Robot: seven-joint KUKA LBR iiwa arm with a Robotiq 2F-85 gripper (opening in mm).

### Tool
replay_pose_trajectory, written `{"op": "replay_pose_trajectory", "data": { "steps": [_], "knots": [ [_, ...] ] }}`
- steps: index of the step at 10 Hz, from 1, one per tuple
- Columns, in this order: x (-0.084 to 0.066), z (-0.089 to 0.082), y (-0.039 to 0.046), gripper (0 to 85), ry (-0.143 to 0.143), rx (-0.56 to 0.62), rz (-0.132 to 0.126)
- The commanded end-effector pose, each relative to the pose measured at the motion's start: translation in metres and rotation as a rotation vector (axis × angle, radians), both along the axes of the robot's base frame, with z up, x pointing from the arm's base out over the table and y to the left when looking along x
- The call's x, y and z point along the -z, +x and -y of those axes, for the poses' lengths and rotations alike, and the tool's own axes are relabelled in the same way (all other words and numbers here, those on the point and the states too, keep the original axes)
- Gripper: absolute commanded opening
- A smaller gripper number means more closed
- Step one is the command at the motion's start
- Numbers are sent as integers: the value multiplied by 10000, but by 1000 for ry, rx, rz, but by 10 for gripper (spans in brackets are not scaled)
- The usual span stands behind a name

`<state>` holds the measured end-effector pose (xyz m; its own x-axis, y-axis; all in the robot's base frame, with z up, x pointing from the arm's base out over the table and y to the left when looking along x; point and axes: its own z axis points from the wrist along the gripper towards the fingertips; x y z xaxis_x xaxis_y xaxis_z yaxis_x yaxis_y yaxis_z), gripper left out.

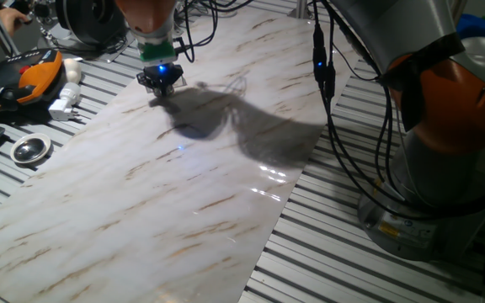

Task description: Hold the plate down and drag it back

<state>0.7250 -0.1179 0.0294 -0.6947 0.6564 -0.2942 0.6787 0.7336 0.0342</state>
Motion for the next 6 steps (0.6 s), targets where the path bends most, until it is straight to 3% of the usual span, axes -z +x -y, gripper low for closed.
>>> {"op": "replay_pose_trajectory", "data": {
  "steps": [1,6],
  "knots": [
    [1,0,0,0,-1,-5,-1],
    [8,-46,-16,0,29,6,-15]
  ]
}}
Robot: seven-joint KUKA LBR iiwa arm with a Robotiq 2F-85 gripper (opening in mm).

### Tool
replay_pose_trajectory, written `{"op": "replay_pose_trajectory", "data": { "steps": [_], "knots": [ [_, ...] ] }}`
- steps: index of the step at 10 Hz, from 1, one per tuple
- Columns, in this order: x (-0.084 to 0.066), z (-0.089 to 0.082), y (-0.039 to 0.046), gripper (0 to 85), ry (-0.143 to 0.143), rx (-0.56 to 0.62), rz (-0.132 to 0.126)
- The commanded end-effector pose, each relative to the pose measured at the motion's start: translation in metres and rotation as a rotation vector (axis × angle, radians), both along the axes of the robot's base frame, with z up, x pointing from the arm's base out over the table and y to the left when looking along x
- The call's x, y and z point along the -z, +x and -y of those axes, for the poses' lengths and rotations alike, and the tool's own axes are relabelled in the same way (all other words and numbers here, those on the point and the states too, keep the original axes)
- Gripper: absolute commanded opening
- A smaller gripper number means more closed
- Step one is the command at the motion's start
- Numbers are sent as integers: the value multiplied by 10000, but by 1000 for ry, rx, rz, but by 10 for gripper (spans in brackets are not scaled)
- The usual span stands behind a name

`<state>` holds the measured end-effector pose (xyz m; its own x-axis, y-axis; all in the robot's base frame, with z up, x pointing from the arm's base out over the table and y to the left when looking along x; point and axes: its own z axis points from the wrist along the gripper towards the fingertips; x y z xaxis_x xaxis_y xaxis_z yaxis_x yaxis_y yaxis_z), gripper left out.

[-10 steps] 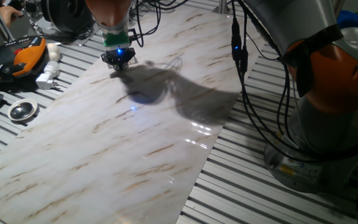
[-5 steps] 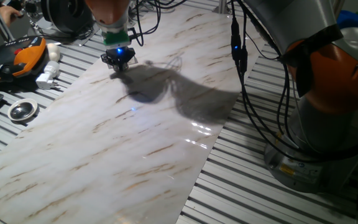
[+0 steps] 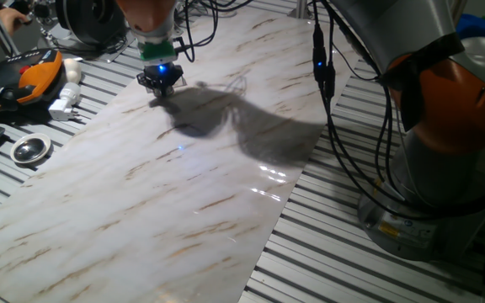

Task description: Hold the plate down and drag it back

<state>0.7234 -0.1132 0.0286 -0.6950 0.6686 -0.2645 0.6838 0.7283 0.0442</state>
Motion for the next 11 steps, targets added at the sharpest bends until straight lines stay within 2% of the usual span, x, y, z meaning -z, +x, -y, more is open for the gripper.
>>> {"op": "replay_pose_trajectory", "data": {
  "steps": [1,11],
  "knots": [
    [1,-15,-4,0,2,0,-1],
    [-8,-245,-66,0,30,8,-22]
  ]
}}
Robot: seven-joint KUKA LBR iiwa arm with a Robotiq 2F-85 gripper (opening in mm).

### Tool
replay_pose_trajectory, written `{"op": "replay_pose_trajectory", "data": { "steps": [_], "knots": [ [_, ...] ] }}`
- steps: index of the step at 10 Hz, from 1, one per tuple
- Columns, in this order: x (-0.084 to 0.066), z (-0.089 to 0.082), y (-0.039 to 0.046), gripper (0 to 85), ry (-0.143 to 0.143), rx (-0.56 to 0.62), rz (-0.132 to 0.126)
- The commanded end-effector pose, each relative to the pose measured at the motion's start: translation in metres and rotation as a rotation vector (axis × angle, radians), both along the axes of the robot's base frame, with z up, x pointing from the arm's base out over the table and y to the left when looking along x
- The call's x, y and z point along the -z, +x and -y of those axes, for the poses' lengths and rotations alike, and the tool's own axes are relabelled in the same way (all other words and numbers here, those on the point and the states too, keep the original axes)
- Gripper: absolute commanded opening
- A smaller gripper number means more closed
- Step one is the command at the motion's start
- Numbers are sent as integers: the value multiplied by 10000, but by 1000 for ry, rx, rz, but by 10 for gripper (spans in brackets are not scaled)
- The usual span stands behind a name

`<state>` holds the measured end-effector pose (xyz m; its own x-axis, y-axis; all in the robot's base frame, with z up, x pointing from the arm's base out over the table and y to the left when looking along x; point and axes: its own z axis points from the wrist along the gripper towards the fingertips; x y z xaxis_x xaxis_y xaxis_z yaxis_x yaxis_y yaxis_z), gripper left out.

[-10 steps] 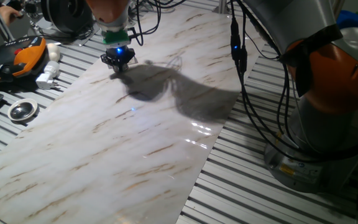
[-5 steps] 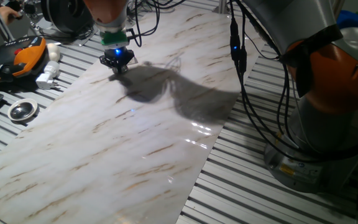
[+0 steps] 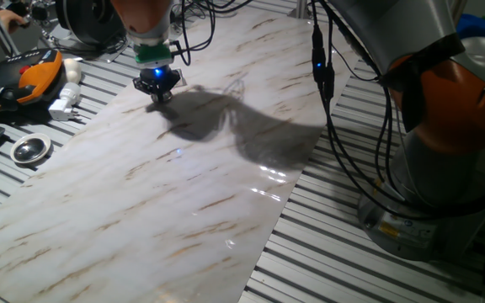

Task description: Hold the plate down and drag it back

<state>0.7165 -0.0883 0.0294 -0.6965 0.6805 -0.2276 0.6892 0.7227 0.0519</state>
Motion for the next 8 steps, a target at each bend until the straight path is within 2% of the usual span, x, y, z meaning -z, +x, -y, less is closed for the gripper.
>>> {"op": "replay_pose_trajectory", "data": {
  "steps": [1,8],
  "knots": [
    [-2,-21,-9,0,5,-2,-3],
    [13,-172,-72,0,43,-21,-17]
  ]
}}
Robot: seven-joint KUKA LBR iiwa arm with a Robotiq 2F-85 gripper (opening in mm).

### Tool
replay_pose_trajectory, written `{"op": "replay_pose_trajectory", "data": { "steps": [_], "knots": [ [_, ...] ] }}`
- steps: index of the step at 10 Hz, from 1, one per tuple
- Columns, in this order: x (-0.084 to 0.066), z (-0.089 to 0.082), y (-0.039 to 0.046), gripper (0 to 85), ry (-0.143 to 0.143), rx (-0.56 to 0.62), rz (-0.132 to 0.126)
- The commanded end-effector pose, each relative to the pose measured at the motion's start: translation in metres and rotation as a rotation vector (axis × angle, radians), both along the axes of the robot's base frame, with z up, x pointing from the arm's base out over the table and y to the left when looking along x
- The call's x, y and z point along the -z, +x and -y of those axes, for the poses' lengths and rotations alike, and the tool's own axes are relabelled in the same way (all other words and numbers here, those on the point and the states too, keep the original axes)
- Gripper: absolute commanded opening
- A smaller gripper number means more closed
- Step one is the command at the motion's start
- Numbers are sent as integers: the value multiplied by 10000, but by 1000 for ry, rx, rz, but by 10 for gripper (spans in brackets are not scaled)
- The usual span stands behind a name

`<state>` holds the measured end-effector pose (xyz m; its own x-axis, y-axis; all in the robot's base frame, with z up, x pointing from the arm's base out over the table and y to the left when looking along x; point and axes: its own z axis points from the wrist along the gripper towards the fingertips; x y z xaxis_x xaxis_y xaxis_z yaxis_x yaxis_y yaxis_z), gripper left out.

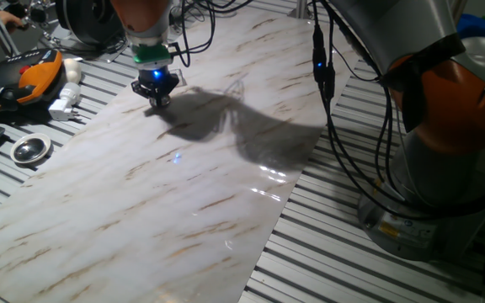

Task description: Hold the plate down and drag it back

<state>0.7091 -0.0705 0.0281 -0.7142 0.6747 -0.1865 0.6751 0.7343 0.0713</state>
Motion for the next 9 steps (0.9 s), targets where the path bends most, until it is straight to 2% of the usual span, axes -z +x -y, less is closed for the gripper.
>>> {"op": "replay_pose_trajectory", "data": {
  "steps": [1,9],
  "knots": [
    [-2,-33,-9,0,2,2,0],
    [-67,-328,-106,0,4,21,-11]
  ]
}}
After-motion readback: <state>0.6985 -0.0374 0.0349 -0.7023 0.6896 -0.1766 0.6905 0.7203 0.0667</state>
